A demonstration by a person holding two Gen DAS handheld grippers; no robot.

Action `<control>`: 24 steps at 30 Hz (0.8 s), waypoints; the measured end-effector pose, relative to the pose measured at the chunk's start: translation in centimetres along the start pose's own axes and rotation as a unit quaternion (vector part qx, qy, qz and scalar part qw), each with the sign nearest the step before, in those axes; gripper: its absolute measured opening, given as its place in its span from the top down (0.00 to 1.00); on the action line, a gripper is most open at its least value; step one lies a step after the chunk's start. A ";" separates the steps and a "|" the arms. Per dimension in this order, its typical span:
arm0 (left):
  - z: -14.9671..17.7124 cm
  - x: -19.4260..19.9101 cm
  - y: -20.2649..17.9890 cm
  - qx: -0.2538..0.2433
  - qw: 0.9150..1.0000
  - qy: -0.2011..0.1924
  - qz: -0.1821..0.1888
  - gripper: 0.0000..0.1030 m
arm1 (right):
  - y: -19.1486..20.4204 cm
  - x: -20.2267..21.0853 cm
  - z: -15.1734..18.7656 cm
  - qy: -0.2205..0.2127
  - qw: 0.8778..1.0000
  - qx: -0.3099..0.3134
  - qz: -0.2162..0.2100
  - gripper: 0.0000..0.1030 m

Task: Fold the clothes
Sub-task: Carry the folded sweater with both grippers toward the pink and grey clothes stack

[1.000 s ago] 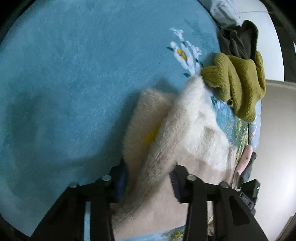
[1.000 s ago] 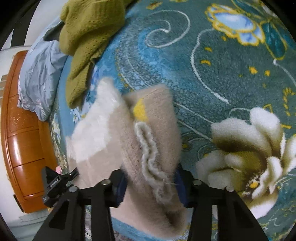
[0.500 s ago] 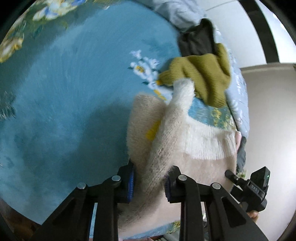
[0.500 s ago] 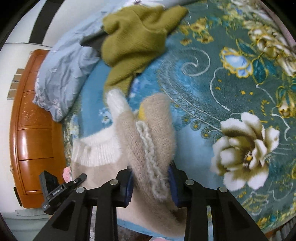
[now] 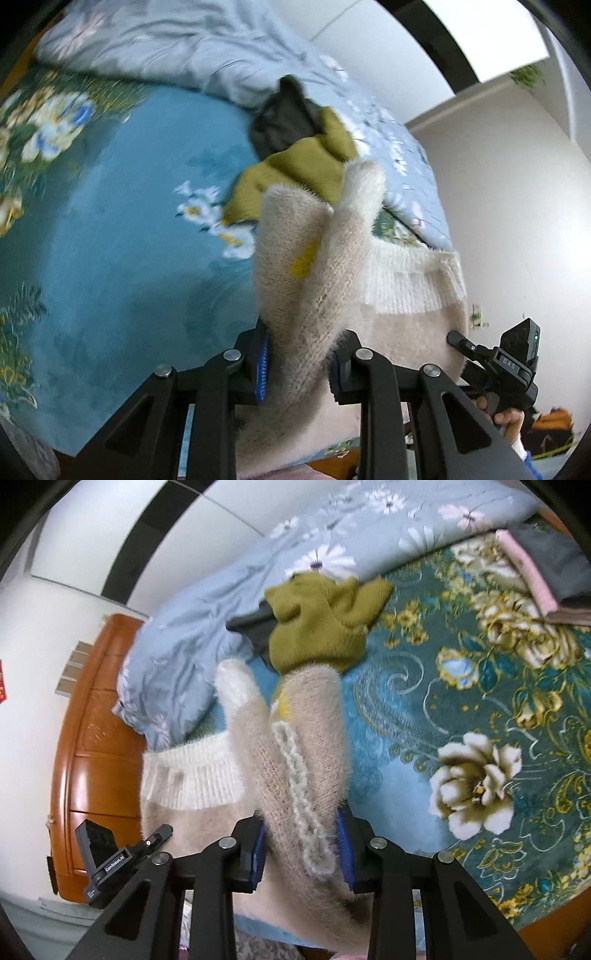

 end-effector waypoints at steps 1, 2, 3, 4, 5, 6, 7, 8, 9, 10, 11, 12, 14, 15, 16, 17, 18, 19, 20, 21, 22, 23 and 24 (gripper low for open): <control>0.0 0.0 -1.0 -0.010 1.000 -0.001 0.001 0.75 | 0.0 0.9 0.1 -0.009 1.000 0.000 -0.002 0.66; 0.0 0.1 -2.0 -0.021 1.000 -0.002 0.003 0.75 | 0.0 1.8 0.3 -0.016 1.000 0.000 -0.005 0.66; -0.2 -0.1 -3.1 -0.030 1.000 -0.003 0.004 0.75 | -0.2 2.8 0.4 -0.025 1.000 0.000 -0.008 0.66; -0.2 -0.2 -4.2 -0.040 0.999 -0.004 0.005 0.75 | -0.5 3.8 0.5 -0.035 0.999 0.001 -0.012 0.66; -0.1 -0.4 -5.4 -0.050 0.999 -0.004 0.007 0.75 | -0.7 4.9 0.5 -0.044 0.999 0.001 -0.016 0.66; -0.1 -0.7 -6.6 -0.060 0.998 -0.003 0.009 0.75 | -1.0 5.9 0.5 -0.053 0.998 0.002 -0.019 0.66; 0.0 -1.0 -7.7 -0.069 0.998 -0.003 0.011 0.75 | -1.3 6.7 0.6 -0.060 0.998 0.003 -0.021 0.66; 0.2 -1.2 -8.6 -0.076 0.997 -0.003 0.012 0.75 | -1.8 7.4 0.6 -0.066 0.998 0.002 -0.023 0.66; 0.2 -1.7 -9.7 -0.083 0.996 -0.002 0.013 0.75 | -2.4 8.5 0.6 -0.075 0.997 0.002 -0.024 0.66; 0.2 -2.3 -11.1 -0.090 0.996 -0.001 0.013 0.75 | -3.0 9.4 0.6 -0.081 0.996 0.002 -0.026 0.66; 0.6 -2.5 -12.7 -0.097 0.995 0.001 0.012 0.75 | -3.6 10.2 0.5 -0.086 0.996 0.003 -0.029 0.66; 1.1 -2.8 -14.2 -0.103 0.995 0.001 0.009 0.75 | -4.4 11.2 0.4 -0.092 0.995 0.005 -0.033 0.66; 2.0 -3.5 -17.2 -0.115 0.993 -0.002 0.001 0.75 | -6.0 13.0 0.2 -0.101 0.994 0.008 -0.040 0.67; 2.6 -4.1 -18.8 -0.119 0.993 -0.006 -0.001 0.75 | -7.1 14.2 0.0 -0.105 0.993 0.010 -0.045 0.67; 3.2 -4.8 -20.4 -0.124 0.992 -0.010 -0.003 0.75 | -8.1 15.4 -0.1 -0.109 0.993 0.012 -0.049 0.67; 3.8 -5.4 -21.9 -0.125 0.992 -0.014 -0.003 0.75 | -9.3 16.7 -0.1 -0.112 0.992 0.015 -0.051 0.67; 4.6 -5.9 -23.1 -0.124 0.992 -0.019 -0.002 0.75 | -10.7 18.2 -0.2 -0.114 0.992 0.018 -0.053 0.67; 5.4 -6.7 -24.4 -0.120 0.993 -0.022 0.001 0.75 | -11.7 19.3 -0.2 -0.114 0.992 0.020 -0.052 0.67; 6.3 -7.7 -25.8 -0.114 0.993 -0.023 0.003 0.76 | -12.8 20.6 -0.2 -0.114 0.992 0.022 -0.052 0.67; 7.2 -8.7 -27.1 -0.108 0.994 -0.023 0.005 0.76 | -14.1 21.9 -0.2 -0.113 0.992 0.025 -0.050 0.67; 8.3 -9.7 -28.4 -0.103 0.994 -0.023 0.006 0.76 | -15.3 23.3 -0.3 -0.112 0.992 0.028 -0.047 0.67; 9.3 -10.7 -29.7 -0.098 0.995 -0.022 0.006 0.76 | -16.5 24.7 -0.3 -0.110 0.992 0.031 -0.045 0.67; 10.1 -11.6 -30.8 -0.093 0.995 -0.021 0.007 0.76 | -17.7 25.9 -0.3 -0.109 0.993 0.034 -0.043 0.67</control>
Point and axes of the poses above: each gripper's, at about its wrist camera, not at the fingertips, and x roughly against the way its jaws point, y to its left, z to its underside, the point moved 2 cm from there along -x, roughly the way its jaws point, and after that the axes turned 12 degrees about y, right-handed, at the moved point
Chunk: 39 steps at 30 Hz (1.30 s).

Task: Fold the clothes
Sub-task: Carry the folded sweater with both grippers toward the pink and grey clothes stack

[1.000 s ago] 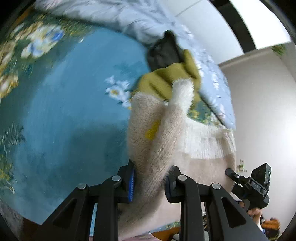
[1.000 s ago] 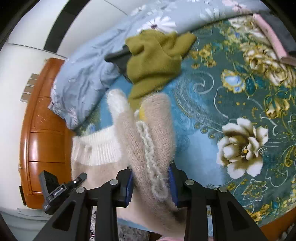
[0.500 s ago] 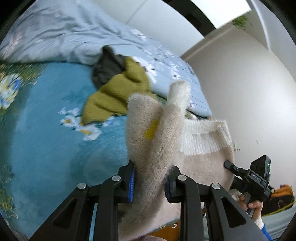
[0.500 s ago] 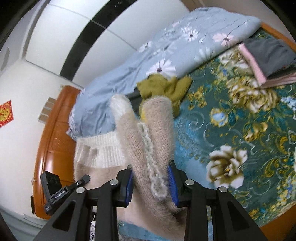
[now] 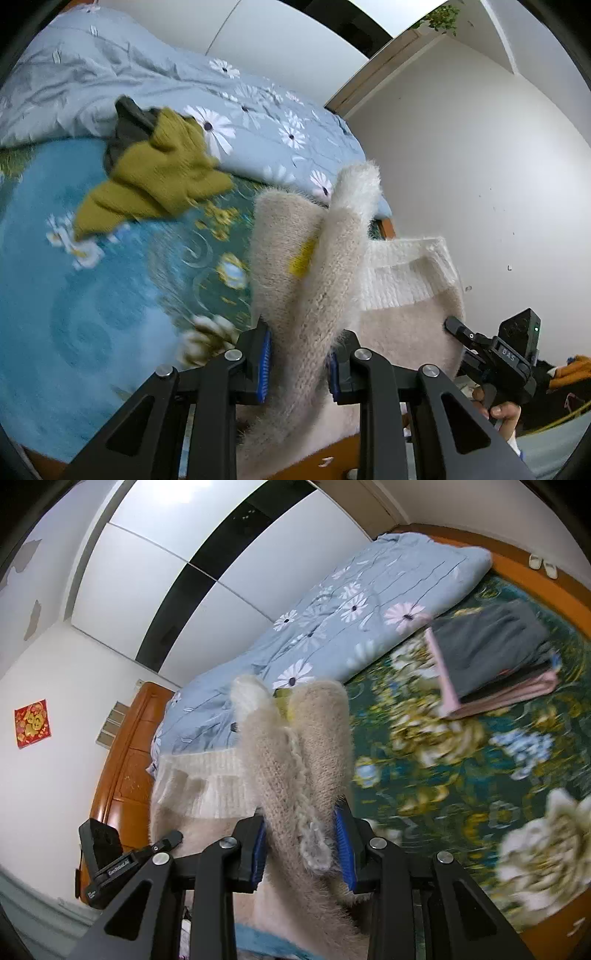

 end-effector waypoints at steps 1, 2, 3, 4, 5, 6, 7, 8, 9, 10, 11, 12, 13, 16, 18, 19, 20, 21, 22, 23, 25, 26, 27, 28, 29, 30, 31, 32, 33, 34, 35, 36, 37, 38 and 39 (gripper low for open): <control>0.6 -1.0 -1.2 0.004 1.000 0.002 0.002 0.76 | -1.0 1.1 -0.1 0.002 1.000 0.001 0.002 0.67; 1.1 -2.0 -2.4 0.007 1.000 0.006 0.005 0.76 | -2.1 2.4 -0.1 0.002 1.000 0.001 0.005 0.67; 1.6 -2.9 -3.6 0.008 1.000 0.010 0.007 0.76 | -3.0 3.4 -0.1 0.002 1.000 0.000 0.006 0.67; 2.1 -3.9 -4.8 0.007 1.000 0.016 0.007 0.76 | -3.8 4.3 -0.1 0.002 1.000 -0.001 0.007 0.67; 2.4 -4.8 -5.9 0.005 1.000 0.023 0.007 0.76 | -4.7 5.3 -0.2 0.000 1.000 -0.003 0.008 0.67; 2.5 -5.6 -6.7 0.002 1.000 0.028 0.008 0.76 | -5.7 6.2 -0.2 -0.003 1.000 -0.007 0.008 0.67; 2.5 -6.4 -7.6 -0.002 0.999 0.033 0.009 0.76 | -6.7 7.1 -0.2 -0.006 1.000 -0.012 0.009 0.67; 2.6 -7.2 -8.5 -0.006 0.999 0.038 0.010 0.76 | -7.6 7.9 -0.2 -0.010 1.000 -0.019 0.009 0.67; 2.5 -8.0 -9.4 -0.011 0.999 0.043 0.011 0.76 | -8.5 8.6 -0.3 -0.013 1.000 -0.026 0.009 0.67; 2.5 -8.8 -10.2 -0.016 0.999 0.048 0.013 0.76 | -9.4 9.3 -0.3 -0.016 0.999 -0.033 0.009 0.67; 2.4 -9.5 -11.0 -0.020 0.998 0.052 0.014 0.76 | -10.4 10.0 -0.4 -0.019 0.999 -0.041 0.012 0.67; 2.4 -10.2 -11.6 -0.024 0.998 0.057 0.015 0.76 | -11.2 10.6 -0.5 -0.021 0.999 -0.047 0.014 0.67; 2.3 -11.0 -12.3 -0.028 0.998 0.061 0.017 0.76 | -11.9 11.1 -0.7 -0.022 0.998 -0.051 0.016 0.67; 1.5 -13.2 -14.2 -0.036 0.997 0.070 0.024 0.76 | -14.0 12.5 -1.8 -0.025 0.997 -0.063 0.025 0.67; 0.8 -14.7 -15.4 -0.042 0.996 0.074 0.028 0.76 | -15.2 13.1 -3.0 -0.026 0.997 -0.066 0.031 0.67; 0.4 -15.4 -15.9 -0.044 0.996 0.075 0.030 0.76 | -15.8 13.3 -3.8 -0.026 0.997 -0.068 0.033 0.67; 0.0 -16.1 -16.3 -0.045 0.996 0.076 0.033 0.76 | -16.3 13.5 -4.5 -0.026 0.997 -0.069 0.035 0.67; -0.5 -16.7 -16.8 -0.045 0.996 0.076 0.035 0.76 | -16.8 13.7 -5.2 -0.026 0.997 -0.069 0.037 0.67; -1.1 -17.4 -17.1 -0.044 0.995 0.075 0.037 0.76 | -17.1 13.7 -6.0 -0.026 0.997 -0.067 0.039 0.67; -1.9 -18.1 -17.5 -0.044 0.996 0.075 0.038 0.76 | -17.5 13.7 -7.1 -0.025 0.997 -0.064 0.041 0.67; -3.5 -19.6 -18.2 -0.041 0.996 0.074 0.041 0.76 | -18.5 13.5 -9.7 -0.020 0.997 -0.060 0.043 0.67; -4.5 -20.5 -18.5 -0.037 0.996 0.073 0.043 0.76 | -18.9 13.3 -10.9 -0.017 0.997 -0.059 0.043 0.67; -5.5 -21.2 -18.7 -0.032 0.996 0.072 0.044 0.76 | -19.4 13.2 -12.2 -0.014 0.997 -0.058 0.044 0.67; -6.5 -22.0 -18.9 -0.027 0.996 0.072 0.045 0.76 | -19.8 13.0 -13.3 -0.011 0.997 -0.057 0.045 0.67; -7.6 -22.9 -19.2 -0.024 0.996 0.072 0.046 0.76 | -20.3 12.7 -14.5 -0.007 0.997 -0.058 0.045 0.67; -8.6 -23.7 -19.5 -0.021 0.996 0.073 0.046 0.76 | -20.9 12.4 -16.2 -0.003 0.997 -0.059 0.046 0.67; -9.8 -24.7 -19.8 -0.019 0.996 0.075 0.046 0.76 | -21.4 12.2 -17.6 0.000 0.997 -0.060 0.047 0.67; -11.0 -25.8 -20.2 -0.016 0.996 0.078 0.046 0.76 | -21.9 12.0 -18.9 0.003 0.997 -0.061 0.049 0.67; -12.2 -26.7 -20.6 -0.014 0.996 0.080 0.045 0.76 | -22.4 11.7 -20.4 0.007 0.997 -0.061 0.050 0.67; -13.3 -27.7 -21.0 -0.013 0.996 0.081 0.044 0.76 | -22.9 11.3 -22.0 0.010 0.997 -0.061 0.052 0.67; -14.3 -28.5 -21.3 -0.013 0.996 0.083 0.042 0.76 | -23.6 10.9 -23.5 0.012 0.996 -0.064 0.053 0.67; -15.3 -29.4 -21.6 -0.014 0.995 0.086 0.040 0.76 | -24.2 10.5 -25.0 0.014 0.996 -0.066 0.054 0.67; -16.5 -30.5 -21.9 -0.014 0.995 0.089 0.038 0.76 | -24.9 10.1 -26.1 0.015 0.996 -0.071 0.054 0.67; -17.6 -31.5 -22.1 -0.013 0.995 0.092 0.036 0.76 | -25.6 9.6 -27.3 0.016 0.996 -0.076 0.053 0.67; -18.7 -32.4 -22.2 -0.011 0.995 0.094 0.034 0.76 | -26.4 9.0 -28.6 0.018 0.995 -0.081 0.052 0.67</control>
Point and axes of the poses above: each gripper's, at about its wrist camera, not at the fingertips, and x roughly against the way its jaws point, y to its left, z to its underside, the point moved 2 cm from there along -x, roughly the way its jaws point, and after that the axes turned 12 degrees about y, right-handed, at the moved point
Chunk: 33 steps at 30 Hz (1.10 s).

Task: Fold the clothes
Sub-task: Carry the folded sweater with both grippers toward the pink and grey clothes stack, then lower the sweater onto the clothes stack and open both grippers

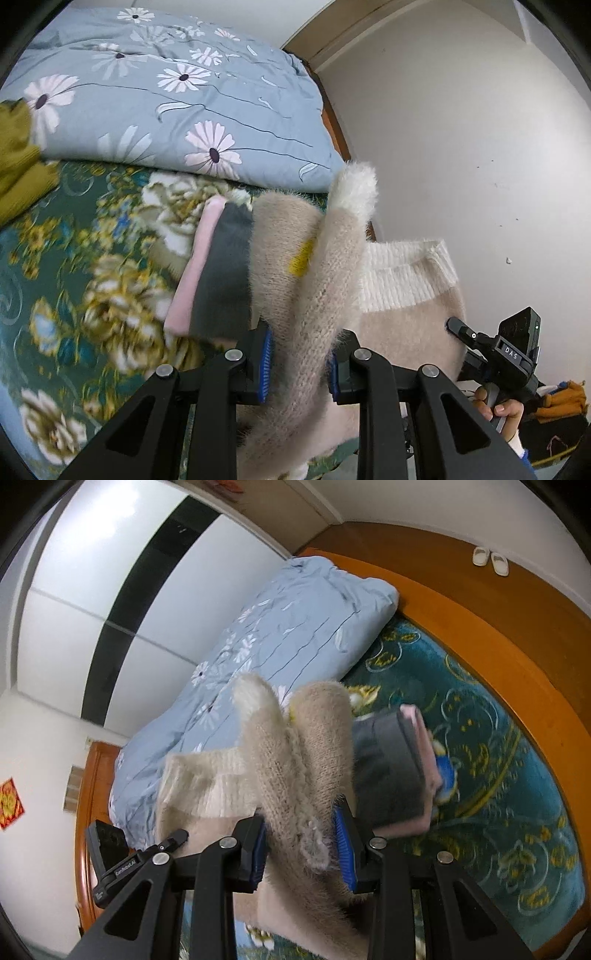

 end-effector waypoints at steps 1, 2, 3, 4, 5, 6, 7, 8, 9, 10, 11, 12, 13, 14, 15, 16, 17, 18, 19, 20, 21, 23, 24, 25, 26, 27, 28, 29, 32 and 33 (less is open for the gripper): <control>-1.2 -0.8 0.0 0.002 1.000 0.002 -0.002 0.76 | -0.4 -0.6 -1.2 0.002 1.000 -0.004 0.000 0.67; -2.2 -1.5 0.1 0.004 1.000 0.004 -0.003 0.76 | -0.8 -1.2 -2.3 0.006 1.000 -0.007 0.000 0.67; -3.2 -2.4 0.3 0.006 1.000 0.007 -0.006 0.76 | -1.3 -1.9 -3.3 0.010 1.000 -0.010 0.003 0.67; -4.1 -3.3 0.6 0.010 1.000 0.011 -0.009 0.76 | -1.8 -2.7 -4.4 0.015 1.000 -0.013 0.005 0.67; -4.9 -4.2 1.0 0.014 1.000 0.015 -0.012 0.76 | -2.4 -3.6 -5.2 0.020 1.000 -0.017 0.007 0.67; -5.4 -5.1 1.5 0.019 1.000 0.020 -0.014 0.76 | -3.2 -4.6 -6.0 0.026 0.999 -0.022 0.010 0.67; -5.9 -6.0 2.1 0.025 0.999 0.025 -0.016 0.76 | -4.0 -5.5 -6.7 0.032 0.999 -0.028 0.012 0.67; -6.3 -6.9 2.7 0.032 0.999 0.031 -0.017 0.76 | -4.9 -6.4 -7.2 0.039 0.999 -0.036 0.014 0.67; -6.6 -7.9 3.3 0.038 0.998 0.038 -0.021 0.76 | -5.7 -7.3 -7.5 0.046 0.998 -0.043 0.016 0.67; -6.7 -8.8 4.1 0.045 0.998 0.046 -0.027 0.76 | -6.6 -8.3 -7.6 0.055 0.997 -0.050 0.019 0.67; -6.7 -9.6 4.8 0.050 0.997 0.053 -0.035 0.76 | -7.5 -9.4 -7.6 0.067 0.996 -0.056 0.023 0.67; -6.5 -10.3 5.6 0.055 0.996 0.057 -0.040 0.76 | -8.3 -10.2 -7.4 0.075 0.995 -0.059 0.026 0.67; -6.4 -10.7 6.4 0.061 0.995 0.059 -0.042 0.75 | -9.1 -10.9 -7.3 0.082 0.994 -0.063 0.029 0.67; -6.2 -11.2 7.4 0.073 0.995 0.062 -0.042 0.75 | -10.1 -11.6 -7.1 0.085 0.993 -0.069 0.031 0.67; -5.9 -11.6 8.6 0.090 0.993 0.066 -0.037 0.75 | -11.4 -12.1 -6.8 0.087 0.992 -0.082 0.033 0.67; -5.7 -12.1 9.8 0.108 0.991 0.068 -0.028 0.75 | -12.4 -12.4 -6.6 0.087 0.991 -0.095 0.030 0.67; -5.4 -12.4 10.6 0.119 0.990 0.069 -0.018 0.74 | -13.5 -12.8 -6.4 0.088 0.990 -0.109 0.023 0.67; -5.3 -12.8 11.1 0.124 0.990 0.067 -0.012 0.73 | -14.4 -13.1 -6.3 0.088 0.989 -0.120 0.019 0.66; -5.2 -13.1 11.4 0.123 0.990 0.064 -0.014 0.73 | -14.6 -13.3 -6.2 0.089 0.989 -0.119 0.022 0.66; -5.2 -13.4 11.5 0.117 0.991 0.060 -0.024 0.71 | -14.6 -13.5 -6.2 0.088 0.989 -0.112 0.030 0.66; -5.3 -13.7 11.7 0.117 0.991 0.057 -0.029 0.71 | -14.6 -13.7 -6.3 0.089 0.990 -0.106 0.038 0.65; -5.4 -14.0 12.2 0.128 0.990 0.055 -0.033 0.70 | -14.1 -14.0 -6.6 0.092 0.990 -0.099 0.048 0.64; -5.4 -14.1 12.3 0.134 0.989 0.054 -0.032 0.69 | -13.9 -14.1 -6.8 0.095 0.989 -0.098 0.051 0.63; -5.5 -13.9 12.4 0.142 0.988 0.054 -0.029 0.69 | -13.7 -14.1 -7.0 0.097 0.989 -0.094 0.055 0.63; -5.6 -13.8 12.5 0.150 0.987 0.054 -0.026 0.68 | -13.4 -14.0 -7.2 0.098 0.989 -0.087 0.061 0.62; -5.6 -13.5 12.4 0.154 0.986 0.056 -0.026 0.64 | -13.1 -13.8 -7.2 0.099 0.990 -0.080 0.065 0.61; -5.6 -13.1 12.4 0.156 0.986 0.058 -0.028 0.64 | -12.8 -13.5 -7.3 0.100 0.990 -0.071 0.068 0.59; -5.5 -12.6 12.3 0.159 0.985 0.059 -0.031 0.62 | -12.4 -13.3 -7.3 0.100 0.991 -0.060 0.072 0.59; -5.6 -10.7 12.5 0.166 0.984 0.050 -0.033 0.61 | -11.3 -12.2 -7.2 0.097 0.991 -0.019 0.092 0.58; -5.6 -10.0 12.5 0.164 0.985 0.043 -0.036 0.61 | -11.0 -11.9 -7.2 0.095 0.990 -0.008 0.101 0.58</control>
Point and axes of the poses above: each gripper's, at about its wrist camera, not at the fingertips, and x roughly against the way its jaws point, y to its left, z to its underside, the point moved 2 cm from there along -x, roughly the way its jaws point, and after that the axes turned 12 degrees about y, right-handed, at the moved point
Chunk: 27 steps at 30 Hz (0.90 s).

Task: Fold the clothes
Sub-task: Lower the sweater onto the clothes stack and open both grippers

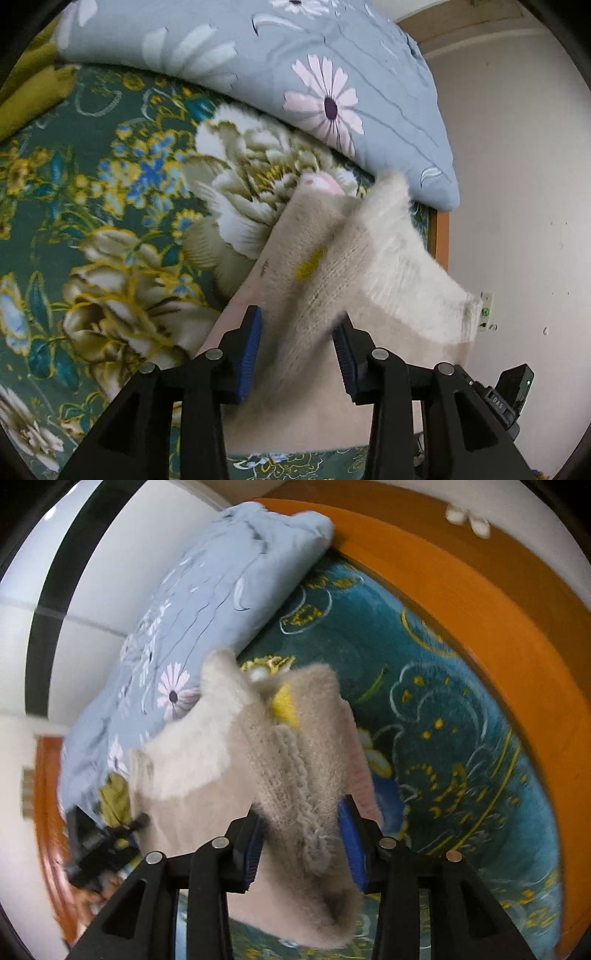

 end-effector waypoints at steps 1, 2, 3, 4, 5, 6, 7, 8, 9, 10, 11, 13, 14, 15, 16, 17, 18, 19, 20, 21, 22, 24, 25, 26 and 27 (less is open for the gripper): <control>0.1 0.8 -0.1 -0.006 1.000 -0.009 -0.005 0.61 | 0.0 0.3 -0.1 -0.004 1.000 0.002 0.004 0.58; 0.2 1.4 -0.4 -0.013 1.000 -0.016 -0.012 0.61 | -0.2 0.8 -0.2 -0.011 1.000 -0.001 0.006 0.59; 0.3 2.0 -0.7 -0.021 0.999 -0.022 -0.017 0.61 | -0.4 1.3 -0.4 -0.020 1.000 -0.006 0.008 0.59; 0.5 2.5 -1.1 -0.031 0.999 -0.027 -0.022 0.61 | -0.7 1.8 -0.5 -0.031 0.999 -0.019 0.009 0.59; 0.6 2.9 -1.5 -0.041 0.998 -0.031 -0.024 0.61 | -1.0 2.4 -0.7 -0.043 0.999 -0.032 0.011 0.59; 0.8 3.2 -2.0 -0.050 0.998 -0.032 -0.023 0.61 | -1.3 2.9 -0.9 -0.055 0.997 -0.045 0.012 0.59; 0.9 3.3 -2.7 -0.065 0.997 -0.031 -0.020 0.61 | -1.5 3.4 -1.0 -0.065 0.996 -0.052 0.013 0.58; 1.0 3.3 -3.4 -0.081 0.996 -0.029 -0.016 0.61 | -1.2 3.8 -1.0 -0.070 0.996 -0.045 0.011 0.58; 1.0 3.2 -4.2 -0.097 0.995 -0.027 -0.016 0.61 | -0.4 4.0 -0.9 -0.075 0.997 -0.035 0.006 0.58; 1.1 2.9 -5.2 -0.117 0.993 -0.023 -0.021 0.61 | 0.4 4.0 -0.7 -0.076 0.997 -0.019 0.004 0.58; 1.2 2.4 -6.1 -0.137 0.990 -0.019 -0.028 0.61 | 1.8 3.7 -0.3 -0.074 0.997 0.008 0.005 0.58; 1.5 0.9 -7.2 -0.165 0.985 -0.008 -0.044 0.61 | 4.3 2.3 0.4 -0.058 0.996 0.064 0.012 0.58; 1.5 0.1 -7.6 -0.173 0.984 0.000 -0.054 0.61 | 5.2 1.5 0.6 -0.048 0.995 0.087 0.018 0.57; 1.5 -0.7 -7.8 -0.177 0.982 0.007 -0.062 0.61 | 5.8 0.4 0.5 -0.035 0.993 0.105 0.030 0.57; 1.3 -1.4 -7.8 -0.176 0.982 0.013 -0.069 0.61 | 6.1 -0.6 0.3 -0.026 0.992 0.113 0.042 0.58; 1.0 -2.0 -7.6 -0.173 0.982 0.016 -0.076 0.61 | 5.5 -1.4 -0.2 -0.023 0.993 0.099 0.054 0.59; 0.7 -2.4 -7.4 -0.169 0.983 0.018 -0.074 0.61 | 4.9 -2.1 -0.7 -0.019 0.994 0.084 0.061 0.59; 0.5 -2.8 -7.2 -0.165 0.984 0.020 -0.065 0.61 | 4.2 -2.5 -1.2 -0.016 0.996 0.064 0.057 0.60; 0.2 -3.0 -7.1 -0.162 0.985 0.021 -0.057 0.61 | 3.4 -2.9 -1.7 -0.011 0.998 0.044 0.051 0.60; 0.0 -3.2 -7.0 -0.162 0.985 0.021 -0.052 0.61 | 2.8 -3.3 -2.0 -0.008 0.998 0.029 0.046 0.60; -0.2 -3.4 -7.1 -0.163 0.985 0.021 -0.050 0.61 | 2.6 -3.5 -2.2 -0.007 0.999 0.025 0.045 0.60; -0.6 -3.9 -7.2 -0.166 0.985 0.023 -0.051 0.61 | 2.5 -4.0 -2.4 -0.005 0.998 0.026 0.050 0.59; -0.8 -4.2 -7.3 -0.167 0.984 0.024 -0.052 0.61 | 2.6 -4.2 -2.5 -0.002 0.998 0.030 0.056 0.59; -0.9 -4.5 -7.3 -0.168 0.984 0.025 -0.053 0.61 | 2.6 -4.4 -2.6 0.000 0.998 0.032 0.060 0.59; -1.0 -4.7 -7.3 -0.166 0.984 0.025 -0.053 0.61 | 2.4 -4.7 -2.9 0.003 0.998 0.031 0.063 0.59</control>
Point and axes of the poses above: each gripper's, at about its wrist camera, not at the fingertips, and x roughly against the way its jaws point, y to its left, z to its underside, the point moved 2 cm from there along -x, roughly the way its jaws point, and after that the axes turned 12 degrees about y, right-handed, at the moved point
